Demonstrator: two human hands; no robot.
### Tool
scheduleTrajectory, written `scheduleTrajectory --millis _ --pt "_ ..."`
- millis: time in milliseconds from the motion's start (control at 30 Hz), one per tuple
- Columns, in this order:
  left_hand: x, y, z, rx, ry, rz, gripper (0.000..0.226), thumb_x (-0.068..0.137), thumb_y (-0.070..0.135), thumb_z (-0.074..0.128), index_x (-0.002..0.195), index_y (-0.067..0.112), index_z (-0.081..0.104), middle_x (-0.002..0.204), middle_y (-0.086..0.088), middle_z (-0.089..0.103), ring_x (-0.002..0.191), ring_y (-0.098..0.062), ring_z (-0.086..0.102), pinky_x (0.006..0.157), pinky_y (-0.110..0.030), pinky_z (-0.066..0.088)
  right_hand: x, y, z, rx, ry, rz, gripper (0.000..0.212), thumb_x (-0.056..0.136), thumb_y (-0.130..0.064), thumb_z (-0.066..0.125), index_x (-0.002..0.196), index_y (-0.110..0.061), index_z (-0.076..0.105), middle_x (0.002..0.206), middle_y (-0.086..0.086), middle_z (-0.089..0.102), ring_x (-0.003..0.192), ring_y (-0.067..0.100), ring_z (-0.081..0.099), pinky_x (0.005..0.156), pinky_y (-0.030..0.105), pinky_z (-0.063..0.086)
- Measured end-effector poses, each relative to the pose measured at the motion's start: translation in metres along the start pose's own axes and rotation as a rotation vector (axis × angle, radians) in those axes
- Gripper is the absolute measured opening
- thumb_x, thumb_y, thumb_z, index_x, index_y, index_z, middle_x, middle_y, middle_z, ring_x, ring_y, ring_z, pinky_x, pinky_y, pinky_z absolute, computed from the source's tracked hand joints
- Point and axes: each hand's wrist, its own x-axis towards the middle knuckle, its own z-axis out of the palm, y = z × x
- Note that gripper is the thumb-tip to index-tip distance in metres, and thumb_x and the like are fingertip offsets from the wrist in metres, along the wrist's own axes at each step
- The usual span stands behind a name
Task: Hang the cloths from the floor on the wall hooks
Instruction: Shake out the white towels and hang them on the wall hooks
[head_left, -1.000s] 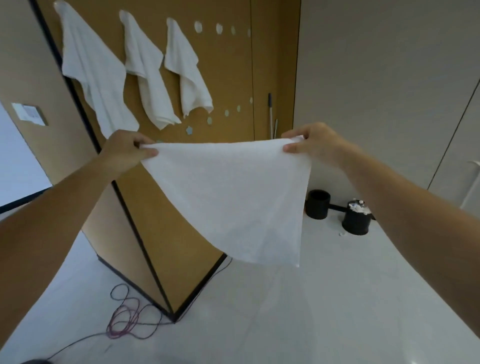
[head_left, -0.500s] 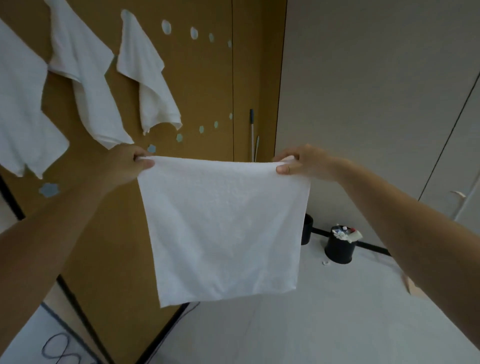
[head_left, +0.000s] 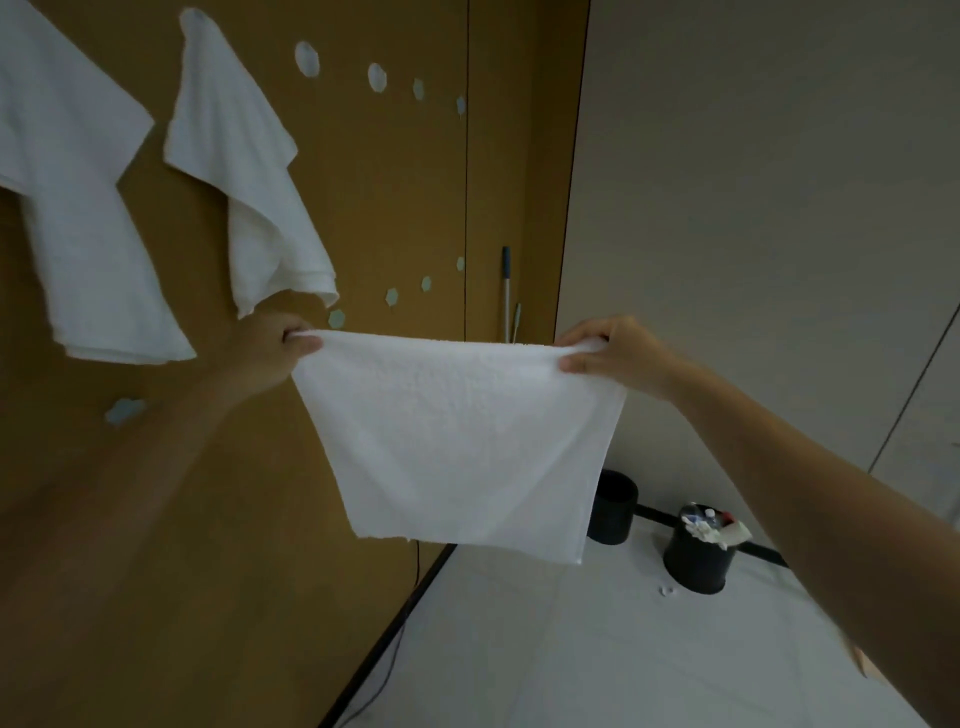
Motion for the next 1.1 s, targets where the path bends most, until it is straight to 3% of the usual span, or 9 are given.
scheduleTrajectory --millis 133,300,400,567,667,733,867,967,1100 --pt "0.028 0.009 0.022 0.086 0.016 0.019 0.027 0.093 0.015 0.058 0.087 -0.01 0.064 0.09 -0.024 0.059 0.084 -0.036 0.057 0.067 -0.034 0.038 0.037 0.027 0.001 0.094 0.106 0.011 0.004 0.088 -0.017 0.07 0.091 -0.017 0.068 0.101 0.005 0.063 0.092 0.02 0.059 0.068 0.02 0.046" --pt "0.061 0.027 0.049 0.173 0.09 0.021 0.02 0.095 0.021 0.056 0.101 0.006 0.067 0.117 -0.009 0.055 0.107 -0.028 0.054 0.093 -0.038 0.04 0.091 0.072 -0.007 0.131 0.147 -0.02 0.006 0.09 -0.016 0.068 0.09 -0.01 0.067 0.102 0.003 0.055 0.09 0.019 0.056 0.073 0.028 0.049" --pt "0.077 0.043 0.065 0.138 0.133 0.04 0.016 0.096 0.026 0.053 0.081 0.025 0.058 0.083 0.002 0.061 0.082 -0.025 0.059 0.074 -0.039 0.044 0.133 0.101 -0.018 0.127 0.13 0.023 0.008 0.091 -0.019 0.066 0.085 -0.016 0.063 0.113 0.007 0.054 0.097 0.021 0.053 0.073 0.029 0.043" --pt "0.105 0.077 0.09 0.071 0.134 0.047 0.026 0.094 0.013 0.057 0.083 0.036 0.054 0.085 0.011 0.059 0.079 -0.003 0.054 0.071 -0.021 0.041 0.207 0.15 -0.033 -0.032 0.088 0.08 0.013 0.089 -0.036 0.068 0.094 -0.025 0.064 0.132 0.01 0.051 0.118 0.031 0.05 0.097 0.04 0.045" --pt "0.12 0.089 0.106 0.104 0.123 0.036 0.019 0.096 0.006 0.052 0.096 0.025 0.054 0.096 0.0 0.061 0.087 -0.012 0.056 0.072 -0.015 0.039 0.237 0.163 -0.04 -0.108 0.126 -0.063 0.022 0.093 -0.033 0.063 0.108 -0.017 0.066 0.148 0.007 0.032 0.137 0.031 0.029 0.112 0.045 0.029" --pt "0.126 0.091 0.113 0.156 0.118 0.047 0.024 0.097 0.003 0.048 0.101 0.026 0.052 0.099 -0.004 0.06 0.091 -0.02 0.056 0.071 -0.013 0.039 0.253 0.166 -0.046 -0.071 0.095 -0.206 0.021 0.096 -0.026 0.059 0.11 -0.01 0.064 0.141 0.009 0.043 0.131 0.027 0.038 0.106 0.04 0.035" --pt "0.135 0.092 0.12 0.263 0.059 0.053 0.062 0.099 0.0 0.04 0.087 0.06 0.051 0.094 0.012 0.06 0.082 -0.021 0.057 0.073 -0.032 0.044 0.279 0.176 -0.044 -0.011 -0.073 -0.322 0.009 0.101 -0.025 0.049 0.1 -0.017 0.052 0.088 -0.004 0.056 0.081 0.013 0.051 0.061 0.023 0.036" --pt "0.141 0.09 0.121 0.32 0.023 0.013 0.064 0.099 0.001 0.039 0.082 0.06 0.059 0.097 0.02 0.058 0.081 -0.021 0.058 0.076 -0.041 0.047 0.304 0.179 -0.033 0.099 -0.087 -0.365 0.006 0.101 -0.02 0.049 0.103 -0.016 0.053 0.091 -0.005 0.055 0.083 0.011 0.051 0.062 0.019 0.036" --pt "0.151 0.081 0.118 0.299 0.085 -0.099 0.061 0.096 -0.003 0.04 0.078 0.049 0.065 0.1 0.012 0.064 0.09 -0.021 0.061 0.081 -0.034 0.047 0.34 0.171 -0.015 0.254 -0.097 -0.45 0.016 0.1 -0.006 0.047 0.111 -0.015 0.053 0.1 -0.008 0.055 0.09 0.005 0.051 0.066 0.005 0.036"
